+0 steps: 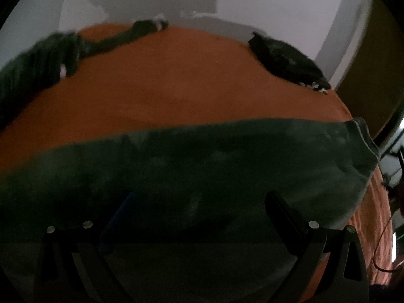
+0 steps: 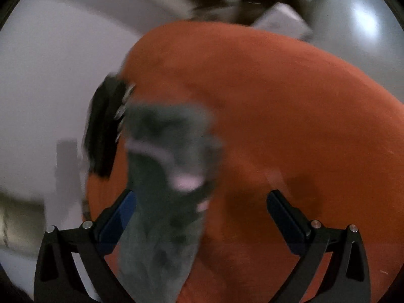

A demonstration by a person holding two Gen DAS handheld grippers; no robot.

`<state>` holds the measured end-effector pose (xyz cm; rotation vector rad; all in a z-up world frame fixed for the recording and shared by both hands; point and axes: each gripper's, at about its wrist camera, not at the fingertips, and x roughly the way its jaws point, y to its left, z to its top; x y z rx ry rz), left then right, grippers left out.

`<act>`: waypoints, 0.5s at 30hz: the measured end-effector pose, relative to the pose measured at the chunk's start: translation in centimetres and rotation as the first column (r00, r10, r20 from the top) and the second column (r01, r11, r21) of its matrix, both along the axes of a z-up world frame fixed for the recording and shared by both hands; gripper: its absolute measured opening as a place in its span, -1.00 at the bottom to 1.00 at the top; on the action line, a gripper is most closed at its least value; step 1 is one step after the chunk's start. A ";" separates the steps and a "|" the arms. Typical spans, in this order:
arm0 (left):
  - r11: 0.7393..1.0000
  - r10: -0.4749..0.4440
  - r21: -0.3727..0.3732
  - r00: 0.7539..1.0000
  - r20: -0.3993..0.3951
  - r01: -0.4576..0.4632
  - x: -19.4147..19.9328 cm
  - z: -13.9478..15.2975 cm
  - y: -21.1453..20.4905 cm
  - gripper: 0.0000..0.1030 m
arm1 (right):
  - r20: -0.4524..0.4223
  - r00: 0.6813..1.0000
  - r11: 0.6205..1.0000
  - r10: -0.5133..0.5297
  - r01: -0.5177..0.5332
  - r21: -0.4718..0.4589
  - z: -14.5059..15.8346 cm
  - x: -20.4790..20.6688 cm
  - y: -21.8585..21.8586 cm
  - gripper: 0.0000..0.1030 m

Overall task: Fold clothes
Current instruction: 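Grasp the striped cuff end with the right gripper and lift it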

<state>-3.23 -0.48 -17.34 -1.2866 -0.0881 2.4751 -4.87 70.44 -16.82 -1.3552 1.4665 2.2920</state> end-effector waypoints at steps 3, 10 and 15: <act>1.000 0.017 0.002 1.000 0.021 -0.017 -0.1 -0.7 0.0 0.98 | 0.010 0.999 0.998 -0.044 0.044 -0.053 -1.5 0.6 1.9 1.00; 1.000 0.015 -0.021 1.000 0.018 -0.014 0.1 -0.7 0.5 0.98 | -0.061 0.990 0.992 0.127 -0.125 0.027 -0.4 -4.3 -0.1 1.00; 1.000 0.015 -0.020 1.000 0.027 -0.015 0.1 -0.7 0.1 0.98 | -0.063 0.969 0.968 0.241 -0.235 0.088 -1.2 -8.5 -3.0 0.89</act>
